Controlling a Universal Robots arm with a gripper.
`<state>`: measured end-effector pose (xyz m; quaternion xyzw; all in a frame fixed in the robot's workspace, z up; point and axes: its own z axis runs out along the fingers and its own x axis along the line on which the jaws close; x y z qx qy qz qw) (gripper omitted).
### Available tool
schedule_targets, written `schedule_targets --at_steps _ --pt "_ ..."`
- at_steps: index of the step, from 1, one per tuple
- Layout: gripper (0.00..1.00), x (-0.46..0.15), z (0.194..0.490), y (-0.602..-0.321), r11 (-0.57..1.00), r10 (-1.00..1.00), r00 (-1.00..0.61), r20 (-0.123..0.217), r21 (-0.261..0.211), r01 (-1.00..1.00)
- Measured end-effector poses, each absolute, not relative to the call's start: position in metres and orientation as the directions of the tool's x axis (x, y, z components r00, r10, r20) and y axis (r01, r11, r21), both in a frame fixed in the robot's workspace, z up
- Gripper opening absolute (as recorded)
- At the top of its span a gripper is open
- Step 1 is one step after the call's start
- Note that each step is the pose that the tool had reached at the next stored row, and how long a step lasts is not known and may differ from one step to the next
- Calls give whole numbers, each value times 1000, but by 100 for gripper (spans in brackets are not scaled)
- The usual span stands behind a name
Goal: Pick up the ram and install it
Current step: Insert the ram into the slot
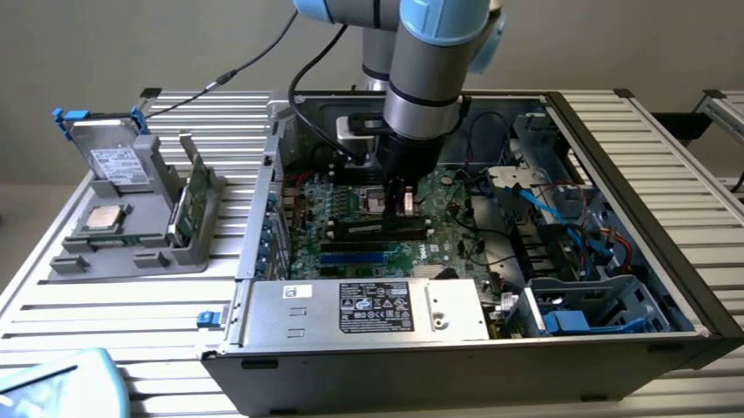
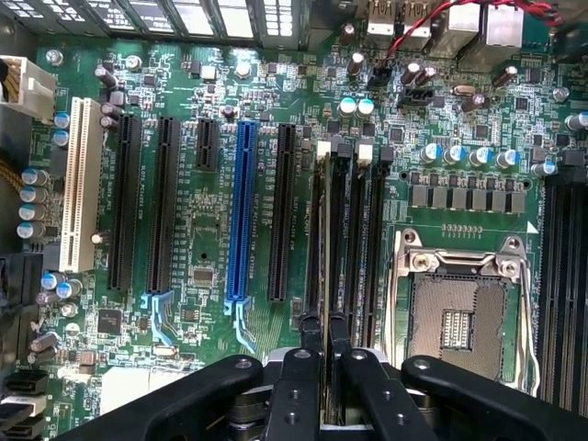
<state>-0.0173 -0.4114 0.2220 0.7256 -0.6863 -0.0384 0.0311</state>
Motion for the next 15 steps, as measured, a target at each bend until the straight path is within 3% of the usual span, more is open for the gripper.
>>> schedule_targets --at_steps 8,15 --pt "14 -13 222 -411 -56 -998 55 -14 109 -992" --pt "14 -8 223 -411 -56 -998 54 -16 154 -986"
